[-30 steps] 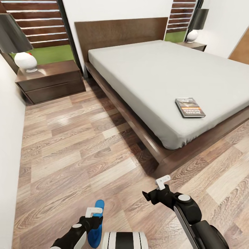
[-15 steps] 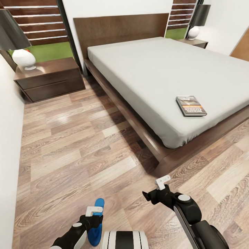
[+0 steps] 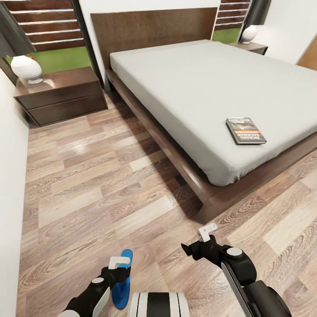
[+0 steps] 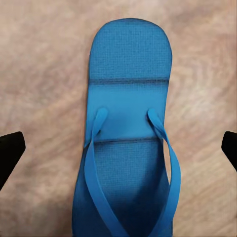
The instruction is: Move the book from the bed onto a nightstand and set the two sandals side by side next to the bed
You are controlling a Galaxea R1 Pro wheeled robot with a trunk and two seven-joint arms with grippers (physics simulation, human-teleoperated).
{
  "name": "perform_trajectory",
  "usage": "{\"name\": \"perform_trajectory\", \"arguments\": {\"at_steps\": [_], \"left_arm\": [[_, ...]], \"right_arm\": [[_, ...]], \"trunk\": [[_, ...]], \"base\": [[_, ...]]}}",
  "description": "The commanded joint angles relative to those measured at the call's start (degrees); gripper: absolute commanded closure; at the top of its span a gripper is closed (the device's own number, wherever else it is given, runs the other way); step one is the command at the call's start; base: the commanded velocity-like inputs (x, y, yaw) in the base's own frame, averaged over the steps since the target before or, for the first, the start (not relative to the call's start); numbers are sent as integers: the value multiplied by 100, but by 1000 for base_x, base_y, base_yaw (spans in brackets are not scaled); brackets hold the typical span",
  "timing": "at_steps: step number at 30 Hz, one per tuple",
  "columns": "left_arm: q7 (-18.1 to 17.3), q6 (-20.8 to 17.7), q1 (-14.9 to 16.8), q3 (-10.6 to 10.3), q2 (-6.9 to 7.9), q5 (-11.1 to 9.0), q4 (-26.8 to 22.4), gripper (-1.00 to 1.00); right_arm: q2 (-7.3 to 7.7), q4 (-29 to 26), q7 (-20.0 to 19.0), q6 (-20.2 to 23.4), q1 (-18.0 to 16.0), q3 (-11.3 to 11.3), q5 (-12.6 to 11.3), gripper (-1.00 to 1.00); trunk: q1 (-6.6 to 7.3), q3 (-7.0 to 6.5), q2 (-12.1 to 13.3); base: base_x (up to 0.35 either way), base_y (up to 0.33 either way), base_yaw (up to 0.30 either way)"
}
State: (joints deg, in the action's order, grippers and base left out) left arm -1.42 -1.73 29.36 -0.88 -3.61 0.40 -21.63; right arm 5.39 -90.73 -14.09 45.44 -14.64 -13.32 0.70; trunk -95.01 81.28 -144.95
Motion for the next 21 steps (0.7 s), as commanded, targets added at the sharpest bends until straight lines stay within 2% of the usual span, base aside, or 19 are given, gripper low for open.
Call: {"name": "perform_trajectory", "arguments": {"at_steps": [1, 6, 14, 21], "left_arm": [[-7, -18, 0, -8, 1, 4, -8, -100], [-7, -27, -2, -13, 7, 4, -18, -100], [0, -22, -8, -16, 15, 6, -17, -100], [4, -27, -9, -10, 11, 6, -17, -100]], "right_arm": [[4, -6, -15, 26, -3, -4, 9, -100], [-1, -6, -15, 26, -3, -4, 9, -100], [-2, -6, -15, 26, -3, -4, 9, -100], [-3, -6, -15, 26, -3, -4, 9, -100]], "trunk": [[-1, 26, -3], [-14, 137, -10], [-14, 137, -10], [-32, 292, -19]], "base": [[0, 0, 0], [0, 0, 0], [0, 0, 0], [0, 0, 0]]}}
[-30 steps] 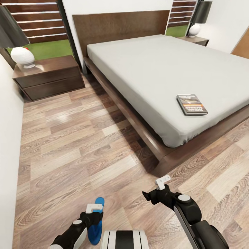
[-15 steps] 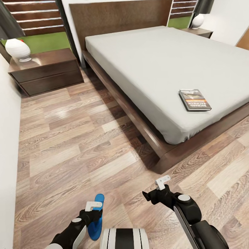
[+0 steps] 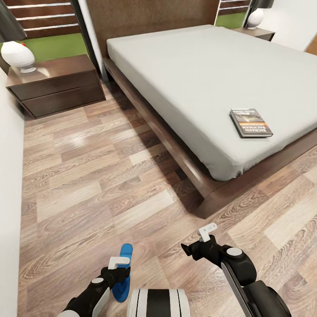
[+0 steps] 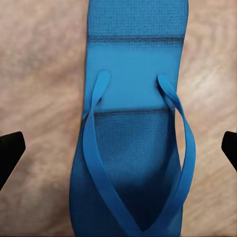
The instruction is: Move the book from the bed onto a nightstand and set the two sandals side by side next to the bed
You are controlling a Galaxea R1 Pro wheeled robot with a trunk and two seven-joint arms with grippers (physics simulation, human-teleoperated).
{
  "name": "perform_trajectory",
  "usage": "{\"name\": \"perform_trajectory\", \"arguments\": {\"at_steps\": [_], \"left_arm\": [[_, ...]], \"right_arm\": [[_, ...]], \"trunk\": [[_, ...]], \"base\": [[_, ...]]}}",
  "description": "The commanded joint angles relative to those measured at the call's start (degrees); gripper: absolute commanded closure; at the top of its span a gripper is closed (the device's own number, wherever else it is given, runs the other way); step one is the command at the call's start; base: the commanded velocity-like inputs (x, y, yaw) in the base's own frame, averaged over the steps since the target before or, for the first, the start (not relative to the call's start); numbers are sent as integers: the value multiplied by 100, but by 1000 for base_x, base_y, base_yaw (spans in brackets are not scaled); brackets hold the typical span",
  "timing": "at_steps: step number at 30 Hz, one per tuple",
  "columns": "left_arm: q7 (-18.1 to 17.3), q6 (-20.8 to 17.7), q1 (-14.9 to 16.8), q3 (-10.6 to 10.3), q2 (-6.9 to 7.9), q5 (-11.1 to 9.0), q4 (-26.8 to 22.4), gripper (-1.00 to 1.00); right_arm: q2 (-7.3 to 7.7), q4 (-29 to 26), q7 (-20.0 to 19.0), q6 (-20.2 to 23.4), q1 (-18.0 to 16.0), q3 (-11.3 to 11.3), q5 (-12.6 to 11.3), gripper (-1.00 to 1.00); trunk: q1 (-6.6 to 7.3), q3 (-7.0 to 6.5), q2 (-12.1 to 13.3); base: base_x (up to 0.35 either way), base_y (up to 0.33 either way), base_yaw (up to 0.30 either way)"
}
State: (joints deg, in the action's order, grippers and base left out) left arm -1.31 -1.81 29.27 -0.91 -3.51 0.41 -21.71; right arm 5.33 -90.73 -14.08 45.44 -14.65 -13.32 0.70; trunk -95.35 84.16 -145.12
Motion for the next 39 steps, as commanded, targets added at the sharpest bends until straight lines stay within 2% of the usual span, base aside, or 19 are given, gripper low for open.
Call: {"name": "perform_trajectory", "arguments": {"at_steps": [1, 8, 15, 35, 39], "left_arm": [[-7, -18, 0, -10, 1, 6, -8, -100], [-2, -14, 0, -13, 0, 11, -8, -100], [-1, 7, 0, -15, -1, 17, -8, -100], [0, 37, 2, -11, -18, 21, -16, -100], [0, 27, 3, -8, -28, 21, -29, -100]], "right_arm": [[3, -6, -15, 26, -3, -4, 9, -100], [3, -6, -15, 26, -3, -4, 9, -100], [3, -6, -15, 26, -3, -4, 9, -100], [3, -6, -15, 26, -3, -4, 9, -100], [3, -6, -15, 26, -3, -4, 9, -100]], "trunk": [[1, 4, -2], [1, 4, -2], [-17, 159, -11], [-17, 159, -11], [-27, 248, -16]], "base": [[0, 0, 0], [0, 0, 0], [0, 0, 0], [0, 0, 0], [0, 0, 0]]}}
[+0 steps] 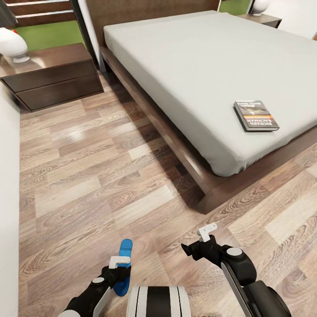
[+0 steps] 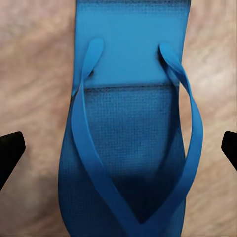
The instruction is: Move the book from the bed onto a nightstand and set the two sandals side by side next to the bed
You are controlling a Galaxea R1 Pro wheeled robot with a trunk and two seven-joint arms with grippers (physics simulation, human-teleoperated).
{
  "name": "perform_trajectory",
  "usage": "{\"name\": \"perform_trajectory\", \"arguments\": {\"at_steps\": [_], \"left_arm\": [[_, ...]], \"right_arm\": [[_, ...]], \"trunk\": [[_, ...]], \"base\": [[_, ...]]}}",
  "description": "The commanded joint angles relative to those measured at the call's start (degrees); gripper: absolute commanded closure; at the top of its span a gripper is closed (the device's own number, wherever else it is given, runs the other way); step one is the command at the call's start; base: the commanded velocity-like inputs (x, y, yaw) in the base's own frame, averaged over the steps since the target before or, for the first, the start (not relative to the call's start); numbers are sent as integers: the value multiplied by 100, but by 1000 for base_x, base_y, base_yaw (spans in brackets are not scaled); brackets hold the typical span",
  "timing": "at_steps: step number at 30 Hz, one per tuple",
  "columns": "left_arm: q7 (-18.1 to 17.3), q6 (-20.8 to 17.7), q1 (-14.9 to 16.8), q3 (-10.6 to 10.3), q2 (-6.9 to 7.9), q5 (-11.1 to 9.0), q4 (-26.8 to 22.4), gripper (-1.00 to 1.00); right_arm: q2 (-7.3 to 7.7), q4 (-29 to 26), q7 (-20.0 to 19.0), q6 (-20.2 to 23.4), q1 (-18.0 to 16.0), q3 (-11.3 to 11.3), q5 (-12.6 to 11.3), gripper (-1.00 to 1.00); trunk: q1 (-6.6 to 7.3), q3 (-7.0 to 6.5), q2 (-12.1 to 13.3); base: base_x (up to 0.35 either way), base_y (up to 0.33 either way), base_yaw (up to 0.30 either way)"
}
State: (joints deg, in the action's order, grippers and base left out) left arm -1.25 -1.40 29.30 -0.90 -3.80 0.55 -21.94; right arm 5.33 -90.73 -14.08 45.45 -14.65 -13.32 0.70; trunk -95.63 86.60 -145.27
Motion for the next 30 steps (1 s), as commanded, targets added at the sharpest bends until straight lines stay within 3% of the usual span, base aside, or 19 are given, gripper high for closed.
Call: {"name": "perform_trajectory", "arguments": {"at_steps": [1, 5, 30], "left_arm": [[-7, -19, -1, -8, 0, 6, -12, -100], [-7, -32, 2, -7, -6, 5, -26, -100], [-15, -51, 6, -6, -21, -1, -71, -100]], "right_arm": [[4, -6, -15, 26, -3, -4, 9, -100], [6, -6, -15, 26, -3, -4, 9, -100], [3, -6, -15, 26, -3, -4, 9, -100]], "trunk": [[-1, 26, -3], [-12, 115, -8], [-12, 115, -8]], "base": [[0, 0, 0], [0, 0, 0], [0, 0, 0]]}}
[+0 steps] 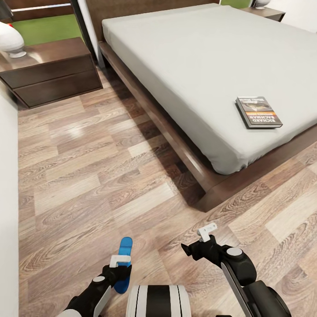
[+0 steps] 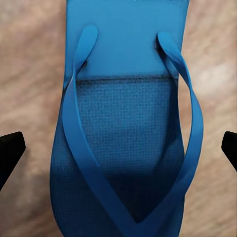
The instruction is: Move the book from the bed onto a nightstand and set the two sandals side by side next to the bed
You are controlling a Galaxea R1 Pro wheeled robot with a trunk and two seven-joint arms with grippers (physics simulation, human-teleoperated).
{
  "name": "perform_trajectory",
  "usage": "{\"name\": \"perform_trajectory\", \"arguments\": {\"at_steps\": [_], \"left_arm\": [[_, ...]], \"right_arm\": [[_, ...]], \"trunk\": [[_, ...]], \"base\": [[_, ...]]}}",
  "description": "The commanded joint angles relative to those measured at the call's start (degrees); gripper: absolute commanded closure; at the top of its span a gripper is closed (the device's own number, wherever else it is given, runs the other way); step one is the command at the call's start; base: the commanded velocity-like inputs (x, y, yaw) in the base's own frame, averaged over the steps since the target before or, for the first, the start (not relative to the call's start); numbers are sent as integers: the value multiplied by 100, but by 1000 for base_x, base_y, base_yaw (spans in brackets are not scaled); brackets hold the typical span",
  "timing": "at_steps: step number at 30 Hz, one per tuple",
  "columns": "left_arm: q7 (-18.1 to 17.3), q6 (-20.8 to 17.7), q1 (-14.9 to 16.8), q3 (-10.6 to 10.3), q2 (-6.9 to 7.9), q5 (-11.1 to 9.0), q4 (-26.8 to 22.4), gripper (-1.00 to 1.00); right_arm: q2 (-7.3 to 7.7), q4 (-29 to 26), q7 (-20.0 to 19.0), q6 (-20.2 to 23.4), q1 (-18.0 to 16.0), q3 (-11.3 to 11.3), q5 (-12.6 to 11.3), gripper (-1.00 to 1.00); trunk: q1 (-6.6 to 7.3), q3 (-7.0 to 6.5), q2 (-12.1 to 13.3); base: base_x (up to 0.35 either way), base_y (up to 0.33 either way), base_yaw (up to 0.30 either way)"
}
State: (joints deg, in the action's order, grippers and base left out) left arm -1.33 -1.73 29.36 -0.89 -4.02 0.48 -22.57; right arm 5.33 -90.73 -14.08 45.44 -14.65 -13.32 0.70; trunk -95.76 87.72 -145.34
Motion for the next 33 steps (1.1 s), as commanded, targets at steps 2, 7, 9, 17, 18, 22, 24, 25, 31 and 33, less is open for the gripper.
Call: {"name": "perform_trajectory", "arguments": {"at_steps": [2, 7, 9, 17, 18, 22, 24, 25, 31, 33], "left_arm": [[-7, -19, 0, -8, 0, 5, -9, -100], [-9, -20, 3, -8, -1, 4, -15, -100], [-11, -23, 5, -8, -2, 4, -36, -100], [-15, -77, 8, -8, -2, 4, -182, -100], [-15, -83, 8, -8, -2, 4, -190, -100], [-16, -102, 7, -8, -2, 4, -209, -100], [-16, -108, 7, -8, -2, 4, -213, -100], [-16, -110, 8, -8, -2, 4, -215, -100], [-16, -129, 8, -7, -5, 4, -219, -100], [-14, -150, 8, -6, -7, 4, -220, -100]], "right_arm": [[3, -6, -15, 26, -3, -4, 9, -100], [3, -6, -15, 26, -3, -4, 9, -100], [3, -6, -15, 26, -3, -4, 9, -100], [3, -6, -15, 26, -3, -4, 9, -100], [3, -6, -15, 26, -3, -4, 9, -100], [3, -6, -15, 26, -3, -4, 9, -100], [3, -6, -15, 26, -3, -4, 9, -100], [3, -6, -15, 26, -3, -4, 9, -100], [3, -6, -15, 26, -3, -4, 9, -100], [3, -6, -15, 26, -3, -4, 9, -100]], "trunk": [[1, 3, -1], [1, 3, -1], [1, 3, -1], [1, 3, -1], [1, 3, -1], [1, 3, -1], [1, 3, -1], [1, 3, -1], [1, 3, -1], [1, 3, -1]], "base": [[0, 0, 0], [0, 0, 0], [0, 0, 0], [0, 0, 0], [0, 0, 0], [0, 0, 0], [0, 0, 0], [0, 0, 0], [0, 0, 0], [0, 0, 0]]}}
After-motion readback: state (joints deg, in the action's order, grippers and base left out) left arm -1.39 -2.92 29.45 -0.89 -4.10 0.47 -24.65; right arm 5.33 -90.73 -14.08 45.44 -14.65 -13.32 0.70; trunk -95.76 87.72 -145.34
